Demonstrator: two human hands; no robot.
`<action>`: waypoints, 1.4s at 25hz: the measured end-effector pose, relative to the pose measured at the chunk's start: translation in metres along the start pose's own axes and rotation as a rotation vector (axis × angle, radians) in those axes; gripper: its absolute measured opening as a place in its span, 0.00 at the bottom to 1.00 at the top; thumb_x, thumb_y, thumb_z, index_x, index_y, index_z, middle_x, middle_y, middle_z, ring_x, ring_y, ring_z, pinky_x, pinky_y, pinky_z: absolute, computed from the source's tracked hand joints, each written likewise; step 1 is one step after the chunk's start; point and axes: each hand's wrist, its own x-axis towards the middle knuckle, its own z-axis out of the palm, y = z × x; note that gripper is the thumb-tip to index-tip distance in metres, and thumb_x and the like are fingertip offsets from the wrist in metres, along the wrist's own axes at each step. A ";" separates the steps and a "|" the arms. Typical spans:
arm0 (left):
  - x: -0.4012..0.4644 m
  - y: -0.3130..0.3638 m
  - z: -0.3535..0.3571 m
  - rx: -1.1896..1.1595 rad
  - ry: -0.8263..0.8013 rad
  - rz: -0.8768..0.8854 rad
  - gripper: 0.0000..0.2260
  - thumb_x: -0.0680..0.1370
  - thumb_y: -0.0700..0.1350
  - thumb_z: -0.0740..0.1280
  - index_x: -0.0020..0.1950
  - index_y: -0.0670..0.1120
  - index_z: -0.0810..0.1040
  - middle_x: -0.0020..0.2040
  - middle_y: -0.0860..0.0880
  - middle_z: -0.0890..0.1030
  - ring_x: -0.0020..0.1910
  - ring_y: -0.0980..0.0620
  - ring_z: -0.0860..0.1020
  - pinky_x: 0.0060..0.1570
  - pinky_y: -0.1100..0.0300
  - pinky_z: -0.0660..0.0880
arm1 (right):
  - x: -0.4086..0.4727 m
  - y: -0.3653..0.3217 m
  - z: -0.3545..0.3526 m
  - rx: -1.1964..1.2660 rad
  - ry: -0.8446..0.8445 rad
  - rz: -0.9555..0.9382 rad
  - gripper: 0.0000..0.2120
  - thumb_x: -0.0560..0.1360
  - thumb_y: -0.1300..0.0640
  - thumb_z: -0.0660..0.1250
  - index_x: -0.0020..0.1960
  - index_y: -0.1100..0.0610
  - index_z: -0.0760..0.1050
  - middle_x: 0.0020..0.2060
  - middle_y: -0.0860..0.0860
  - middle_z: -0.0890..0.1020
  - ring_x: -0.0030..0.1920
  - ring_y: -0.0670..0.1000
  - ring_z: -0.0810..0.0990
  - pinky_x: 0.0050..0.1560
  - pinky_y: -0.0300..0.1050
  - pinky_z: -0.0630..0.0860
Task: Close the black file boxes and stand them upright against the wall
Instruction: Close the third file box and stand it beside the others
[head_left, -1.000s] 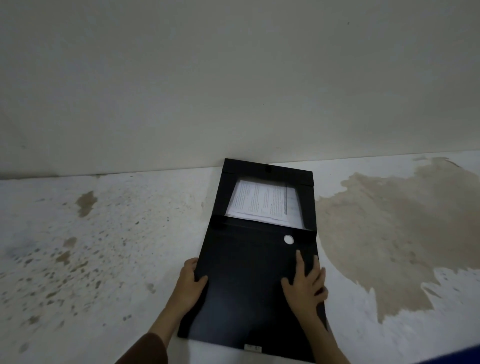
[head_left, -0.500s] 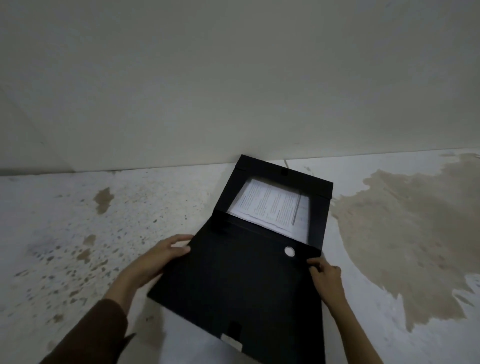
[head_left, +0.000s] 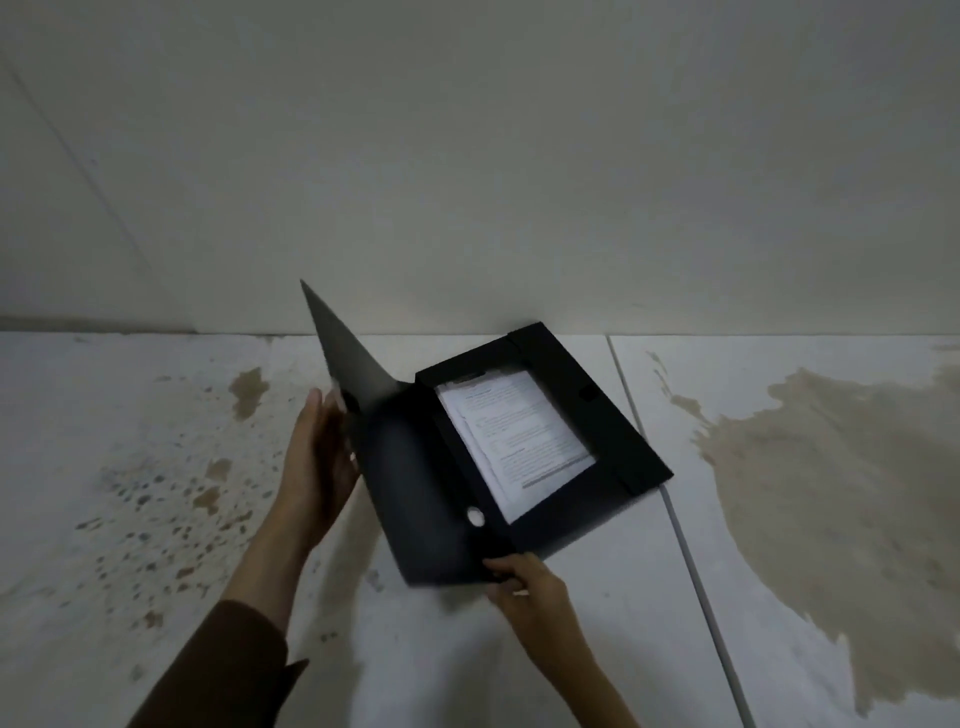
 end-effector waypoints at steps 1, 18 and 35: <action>-0.002 -0.002 0.008 0.062 -0.011 0.018 0.22 0.78 0.60 0.49 0.65 0.53 0.72 0.66 0.51 0.75 0.67 0.50 0.71 0.65 0.51 0.68 | 0.000 -0.017 0.010 0.098 -0.045 0.037 0.19 0.74 0.67 0.62 0.41 0.43 0.76 0.34 0.45 0.80 0.32 0.39 0.79 0.37 0.31 0.74; 0.017 -0.117 0.049 1.548 -0.521 0.035 0.23 0.81 0.52 0.50 0.74 0.59 0.48 0.78 0.55 0.42 0.76 0.51 0.39 0.74 0.48 0.42 | 0.045 0.001 -0.077 0.521 0.782 0.207 0.22 0.79 0.58 0.56 0.71 0.50 0.57 0.66 0.56 0.67 0.65 0.56 0.68 0.63 0.52 0.65; -0.048 -0.129 0.038 0.916 0.191 0.014 0.25 0.77 0.47 0.62 0.72 0.46 0.58 0.71 0.46 0.60 0.71 0.47 0.58 0.71 0.55 0.59 | 0.050 0.034 -0.070 -0.097 0.223 0.275 0.28 0.71 0.50 0.70 0.65 0.57 0.62 0.62 0.59 0.74 0.60 0.62 0.72 0.60 0.64 0.69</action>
